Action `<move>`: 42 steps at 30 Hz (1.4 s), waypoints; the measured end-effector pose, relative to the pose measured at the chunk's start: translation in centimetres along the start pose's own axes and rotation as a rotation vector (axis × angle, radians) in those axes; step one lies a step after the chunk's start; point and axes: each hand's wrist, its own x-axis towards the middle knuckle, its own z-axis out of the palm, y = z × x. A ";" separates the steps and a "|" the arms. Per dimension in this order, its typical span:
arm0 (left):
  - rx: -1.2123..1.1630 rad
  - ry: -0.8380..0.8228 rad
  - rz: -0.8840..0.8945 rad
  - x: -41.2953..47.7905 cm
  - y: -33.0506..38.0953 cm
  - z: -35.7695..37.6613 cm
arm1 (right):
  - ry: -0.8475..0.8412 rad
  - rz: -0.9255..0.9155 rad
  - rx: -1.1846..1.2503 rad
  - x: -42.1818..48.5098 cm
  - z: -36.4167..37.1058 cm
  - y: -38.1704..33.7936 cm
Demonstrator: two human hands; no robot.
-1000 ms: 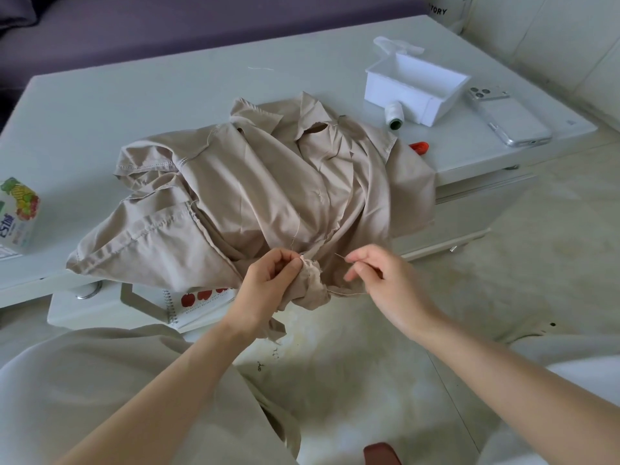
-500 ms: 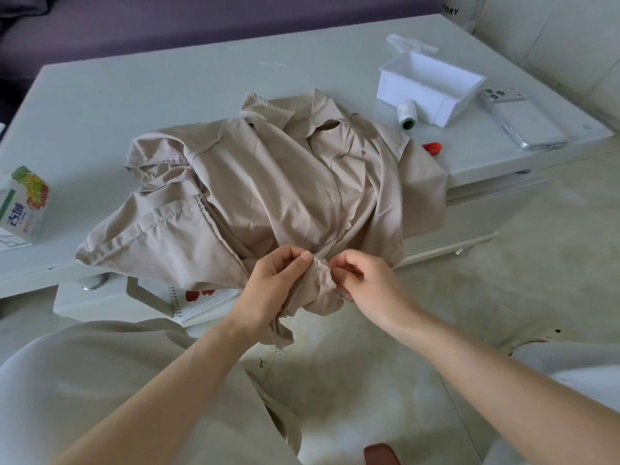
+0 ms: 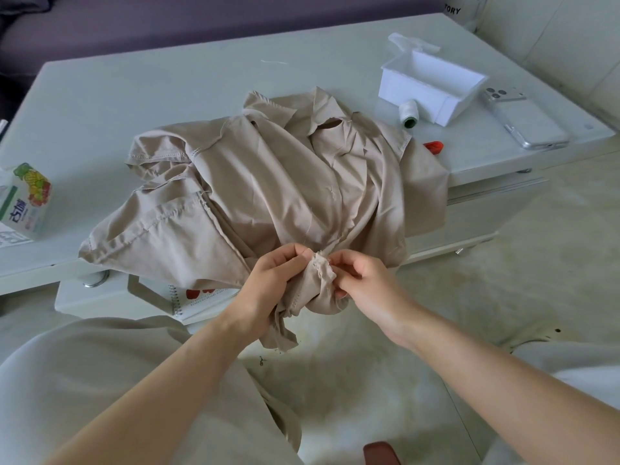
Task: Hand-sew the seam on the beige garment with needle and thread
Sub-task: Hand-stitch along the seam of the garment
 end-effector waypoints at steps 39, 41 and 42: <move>0.037 -0.002 -0.016 -0.2 -0.6 0.2 | 0.033 0.104 0.266 -1.0 1.3 0.2; 0.012 -0.010 -0.022 -0.3 -0.4 0.2 | 0.033 0.094 0.274 -0.9 1.2 0.0; -0.001 -0.014 -0.030 -0.3 -0.3 0.2 | 0.039 0.092 0.283 -0.9 1.1 -0.1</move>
